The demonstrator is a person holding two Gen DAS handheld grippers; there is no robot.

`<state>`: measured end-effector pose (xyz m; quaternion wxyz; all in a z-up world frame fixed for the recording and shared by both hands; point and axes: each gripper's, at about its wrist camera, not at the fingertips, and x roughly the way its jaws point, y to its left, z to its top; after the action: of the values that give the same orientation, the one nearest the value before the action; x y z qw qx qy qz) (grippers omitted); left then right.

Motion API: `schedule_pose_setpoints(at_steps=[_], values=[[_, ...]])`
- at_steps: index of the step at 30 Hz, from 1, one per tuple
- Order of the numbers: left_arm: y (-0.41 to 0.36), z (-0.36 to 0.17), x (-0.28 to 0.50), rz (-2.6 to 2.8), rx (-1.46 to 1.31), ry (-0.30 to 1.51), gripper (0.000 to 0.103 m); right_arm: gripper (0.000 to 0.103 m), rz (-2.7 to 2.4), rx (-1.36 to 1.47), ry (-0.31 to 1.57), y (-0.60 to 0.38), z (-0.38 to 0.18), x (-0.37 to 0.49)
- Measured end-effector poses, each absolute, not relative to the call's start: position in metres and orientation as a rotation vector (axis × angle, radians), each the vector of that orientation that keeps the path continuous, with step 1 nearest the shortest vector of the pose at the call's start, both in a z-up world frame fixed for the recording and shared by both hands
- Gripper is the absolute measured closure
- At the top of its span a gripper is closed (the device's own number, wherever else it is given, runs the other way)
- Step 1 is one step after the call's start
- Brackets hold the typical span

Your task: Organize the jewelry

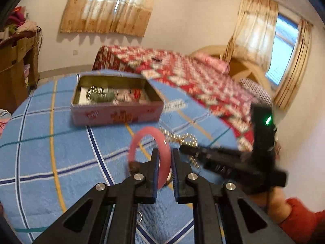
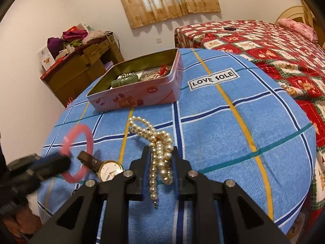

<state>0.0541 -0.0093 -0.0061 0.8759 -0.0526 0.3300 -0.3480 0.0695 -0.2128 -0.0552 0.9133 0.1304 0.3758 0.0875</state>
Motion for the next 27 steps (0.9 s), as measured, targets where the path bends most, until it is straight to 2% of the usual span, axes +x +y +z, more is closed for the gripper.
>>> schedule_pose_setpoints(at_steps=[10, 22, 24, 26, 27], values=[[0.002, 0.018, 0.05, -0.73, -0.132, 0.597, 0.093, 0.081, 0.174, 0.267, 0.778, -0.212, -0.055, 0.07], [0.01, -0.018, 0.044, -0.729, -0.032, 0.743, 0.091, 0.081, 0.175, 0.269, 0.783, -0.214, -0.056, 0.072], [0.0, -0.026, 0.035, -0.762, 0.042, 0.767, 0.084, 0.081, 0.175, 0.274, 0.783, -0.214, -0.056, 0.072], [-0.006, -0.031, 0.027, -0.767, 0.094, 0.768, 0.064, 0.081, 0.176, 0.279, 0.785, -0.214, -0.056, 0.072], [-0.007, -0.035, 0.024, -0.749, 0.109, 0.771, 0.058, 0.081, 0.177, 0.282, 0.784, -0.215, -0.057, 0.072]])
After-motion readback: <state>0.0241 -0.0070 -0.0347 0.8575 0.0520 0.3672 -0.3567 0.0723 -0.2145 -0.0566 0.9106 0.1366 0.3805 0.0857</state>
